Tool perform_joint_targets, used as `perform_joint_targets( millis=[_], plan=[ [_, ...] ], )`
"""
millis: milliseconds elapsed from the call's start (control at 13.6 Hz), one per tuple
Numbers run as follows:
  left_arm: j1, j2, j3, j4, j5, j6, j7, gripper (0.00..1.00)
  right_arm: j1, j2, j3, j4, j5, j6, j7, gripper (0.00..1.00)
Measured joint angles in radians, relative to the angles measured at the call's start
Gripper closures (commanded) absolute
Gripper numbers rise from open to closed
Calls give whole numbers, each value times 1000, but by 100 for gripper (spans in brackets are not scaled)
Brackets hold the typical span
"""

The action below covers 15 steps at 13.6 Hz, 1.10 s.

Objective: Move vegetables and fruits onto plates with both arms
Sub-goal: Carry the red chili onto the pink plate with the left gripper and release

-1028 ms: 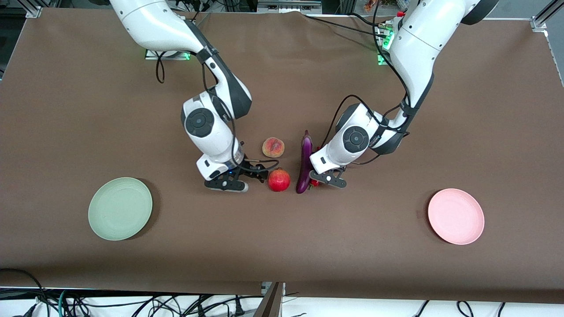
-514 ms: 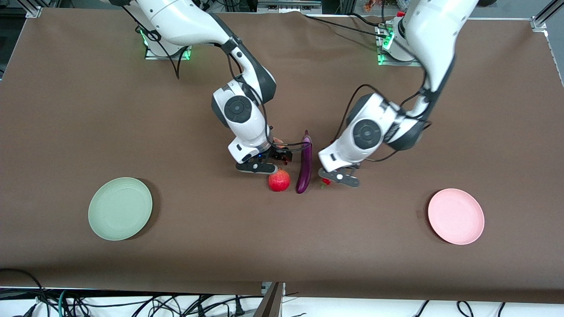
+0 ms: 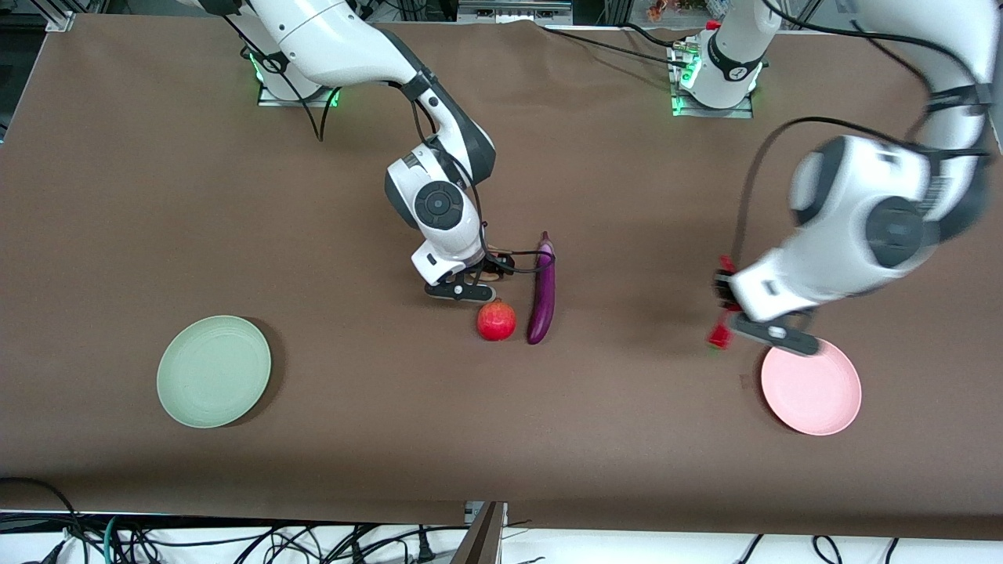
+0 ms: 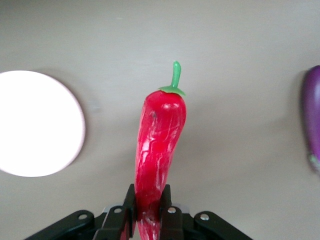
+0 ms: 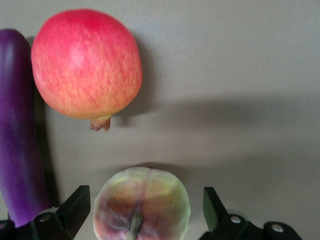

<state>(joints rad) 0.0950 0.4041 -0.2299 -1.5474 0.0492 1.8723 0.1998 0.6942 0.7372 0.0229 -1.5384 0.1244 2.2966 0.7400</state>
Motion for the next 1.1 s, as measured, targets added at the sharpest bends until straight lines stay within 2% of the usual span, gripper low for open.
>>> perform_joint_targets(
  millis=[220,367,734,881,954,1028,1101],
  plan=[
    [141,21,4,3,54,10,117,100,8,0,0,0,0,-4,0,0],
    [204,74,4,9,149,103,129,100,9,1,0,-1,0,-7,0,0],
    [239,284,0,16,180,379,129,100,16,10,0,-6,0,-10,0,2],
    [243,333,1,22,184,444,129,99,19,14,0,-6,0,-10,0,19],
    [245,345,3,26,184,459,129,98,20,14,0,-5,0,-10,0,38],
    [248,353,6,29,185,462,129,98,22,13,0,-4,0,-12,0,62],
    [250,359,12,29,185,466,129,97,22,13,0,-4,0,-12,0,65]
  ],
)
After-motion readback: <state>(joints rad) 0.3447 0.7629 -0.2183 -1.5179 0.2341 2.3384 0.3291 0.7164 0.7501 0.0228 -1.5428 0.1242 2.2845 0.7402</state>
